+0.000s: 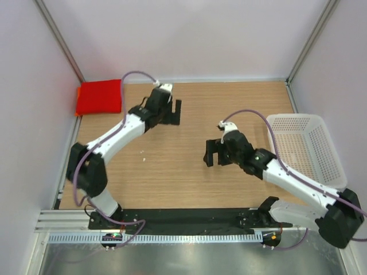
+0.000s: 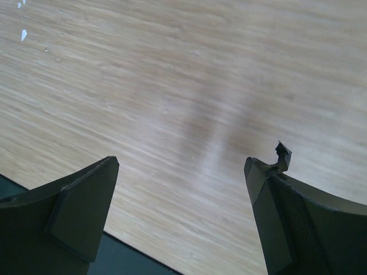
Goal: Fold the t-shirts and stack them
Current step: Neatly place the folded tshirt to the corner
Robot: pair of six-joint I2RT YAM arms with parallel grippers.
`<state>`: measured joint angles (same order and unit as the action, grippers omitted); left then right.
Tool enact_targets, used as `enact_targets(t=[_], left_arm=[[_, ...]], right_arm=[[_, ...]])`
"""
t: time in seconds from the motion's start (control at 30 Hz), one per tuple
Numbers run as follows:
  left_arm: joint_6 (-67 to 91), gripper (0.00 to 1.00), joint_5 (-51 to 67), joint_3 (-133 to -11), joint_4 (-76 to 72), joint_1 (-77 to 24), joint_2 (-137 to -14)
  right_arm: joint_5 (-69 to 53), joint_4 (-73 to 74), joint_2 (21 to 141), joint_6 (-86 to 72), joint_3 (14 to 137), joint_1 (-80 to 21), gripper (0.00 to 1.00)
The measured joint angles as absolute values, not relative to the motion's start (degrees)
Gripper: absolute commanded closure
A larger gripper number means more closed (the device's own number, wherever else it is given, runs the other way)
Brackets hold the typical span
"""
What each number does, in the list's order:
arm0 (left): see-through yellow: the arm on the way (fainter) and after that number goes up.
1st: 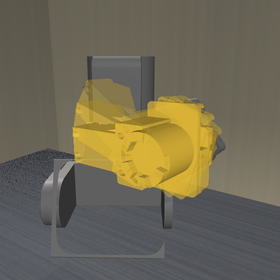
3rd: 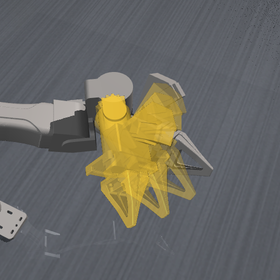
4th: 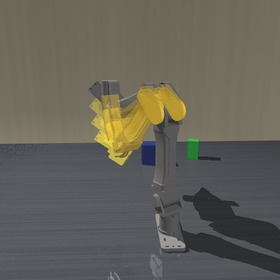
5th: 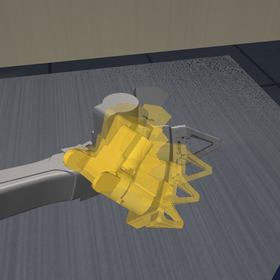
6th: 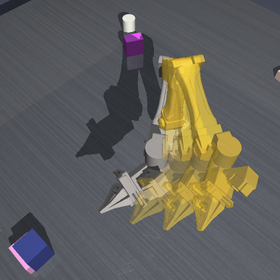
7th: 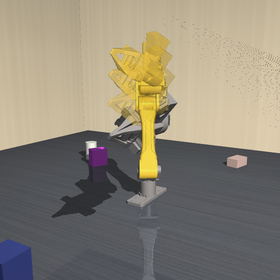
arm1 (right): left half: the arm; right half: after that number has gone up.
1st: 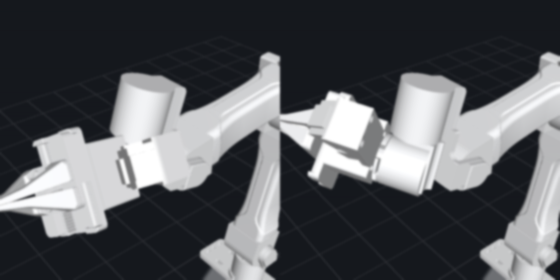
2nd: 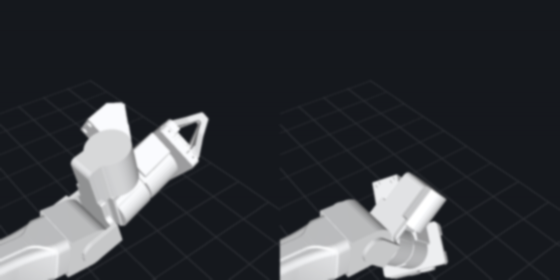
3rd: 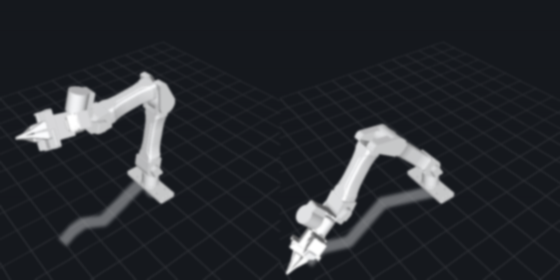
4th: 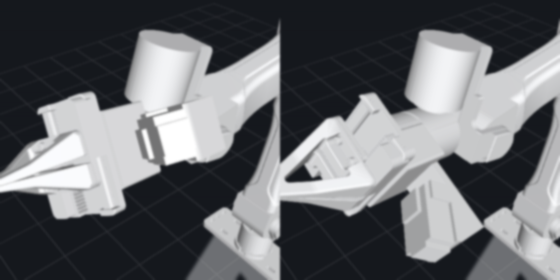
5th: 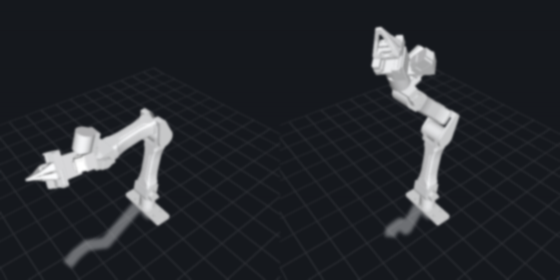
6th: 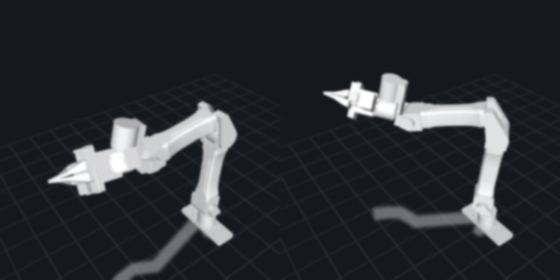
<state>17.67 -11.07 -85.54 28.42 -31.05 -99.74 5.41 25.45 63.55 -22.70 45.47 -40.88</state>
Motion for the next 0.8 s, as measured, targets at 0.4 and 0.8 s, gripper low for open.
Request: enact_targets(t=[0.4,0.8], left_arm=[[45.2,0.06,-6.3,-34.9,14.6,-42.5,-51.5],[66.0,0.06,-6.0,-5.4,9.1,-44.1,-3.4]], right_arm=[[5.1,10.7,41.8,-48.7,14.2,-40.8,0.0],[8.5,17.2,1.6,-61.6,5.5,-40.7,0.0]])
